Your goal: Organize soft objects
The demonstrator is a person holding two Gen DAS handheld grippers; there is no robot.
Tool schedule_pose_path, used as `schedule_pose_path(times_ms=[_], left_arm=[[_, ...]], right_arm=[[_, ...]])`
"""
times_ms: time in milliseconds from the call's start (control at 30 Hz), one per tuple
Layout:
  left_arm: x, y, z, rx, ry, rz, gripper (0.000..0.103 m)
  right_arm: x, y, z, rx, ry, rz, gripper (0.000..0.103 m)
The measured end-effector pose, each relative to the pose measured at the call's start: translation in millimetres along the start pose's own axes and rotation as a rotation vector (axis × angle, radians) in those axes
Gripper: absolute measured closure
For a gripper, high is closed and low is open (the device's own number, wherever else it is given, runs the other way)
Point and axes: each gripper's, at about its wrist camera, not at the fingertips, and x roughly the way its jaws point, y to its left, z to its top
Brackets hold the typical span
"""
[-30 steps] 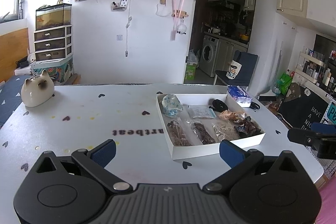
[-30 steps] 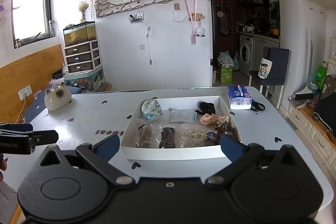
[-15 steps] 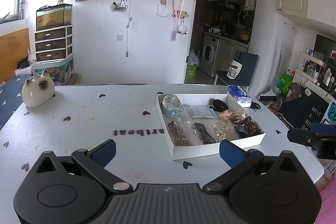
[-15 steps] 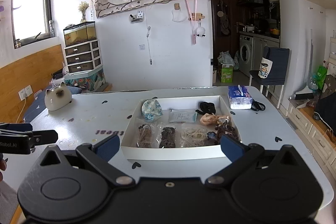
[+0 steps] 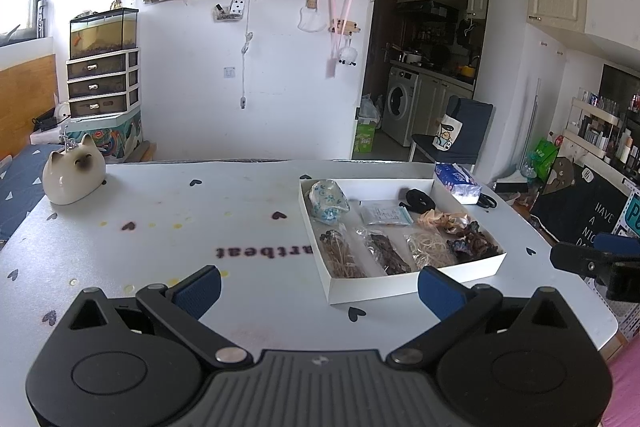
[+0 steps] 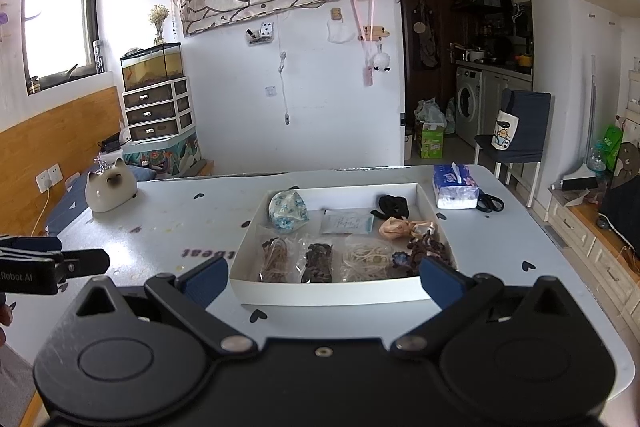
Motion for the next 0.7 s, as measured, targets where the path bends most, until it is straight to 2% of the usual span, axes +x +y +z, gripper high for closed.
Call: schedule_pose_path(times_ms=[700], left_arm=[[-1.4,-1.7,0.7,0.005,-0.002,0.001,0.000]], right_arm=[[-0.4,-1.3,-0.3,0.000,0.002,0.001,0.000]])
